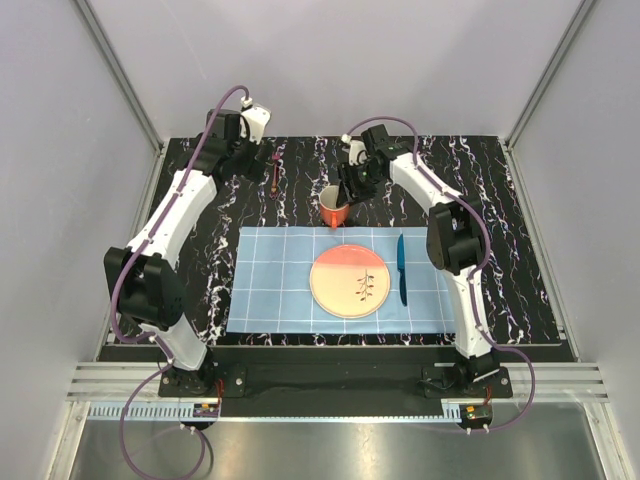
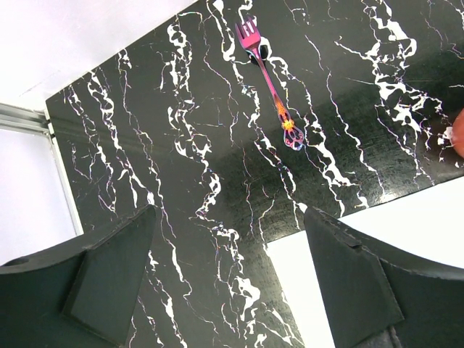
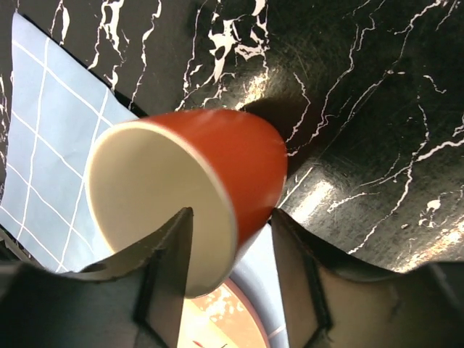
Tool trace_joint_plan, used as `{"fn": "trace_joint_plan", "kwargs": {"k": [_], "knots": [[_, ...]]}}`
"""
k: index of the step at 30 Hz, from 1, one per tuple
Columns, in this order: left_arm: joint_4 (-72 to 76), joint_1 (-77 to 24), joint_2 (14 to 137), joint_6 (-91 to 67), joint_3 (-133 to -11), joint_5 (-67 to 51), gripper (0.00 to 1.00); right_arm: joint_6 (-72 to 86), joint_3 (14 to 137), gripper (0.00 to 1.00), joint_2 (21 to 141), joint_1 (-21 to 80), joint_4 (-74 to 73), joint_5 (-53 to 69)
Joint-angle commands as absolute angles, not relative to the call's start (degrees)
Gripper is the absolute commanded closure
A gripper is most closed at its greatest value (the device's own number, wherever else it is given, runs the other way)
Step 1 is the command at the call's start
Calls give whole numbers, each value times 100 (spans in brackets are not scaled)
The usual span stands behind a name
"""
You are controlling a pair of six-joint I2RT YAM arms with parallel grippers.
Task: Set the dinner table for one person
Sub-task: Pick up the cup at the center of the board, then place the cup on the napkin.
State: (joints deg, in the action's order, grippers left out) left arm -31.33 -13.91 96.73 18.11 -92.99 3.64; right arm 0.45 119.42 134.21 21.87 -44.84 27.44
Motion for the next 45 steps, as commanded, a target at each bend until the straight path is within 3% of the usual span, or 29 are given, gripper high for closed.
{"fn": "trace_joint_plan", "kwargs": {"k": [1,2,6,7,8,16,28,37,45], "knots": [[-3006,-1371,9554,1767,-9571,378,10,26,12112,50,13395,2312,-4456,2909],[-3006,-1362,9554,1784,-9571,378,10,35,12103,52,13386,2312,-4473,2909],[-3006,-1354,9598,1793,-9694,396,10,26,12032,81,13342,2312,-4456,2865],[-3006,-1345,9606,1793,-9720,387,10,26,12015,97,13316,2312,-4456,2830],[-3006,-1345,9615,1784,-9729,387,10,26,11980,100,13307,2320,-4456,2804],[-3032,-1345,9615,1714,-9668,281,10,-342,11786,100,13096,2320,-4509,2480],[-3059,-1336,9554,1687,-9519,185,10,-1678,12568,100,12841,2250,-4772,1345],[-3059,-1336,9326,1802,-8966,35,10,-3005,14581,100,13175,1873,-6696,1591],[-3050,-1327,9132,1802,-8587,-114,10,-4446,13037,100,12166,1363,-7085,1530]]}}
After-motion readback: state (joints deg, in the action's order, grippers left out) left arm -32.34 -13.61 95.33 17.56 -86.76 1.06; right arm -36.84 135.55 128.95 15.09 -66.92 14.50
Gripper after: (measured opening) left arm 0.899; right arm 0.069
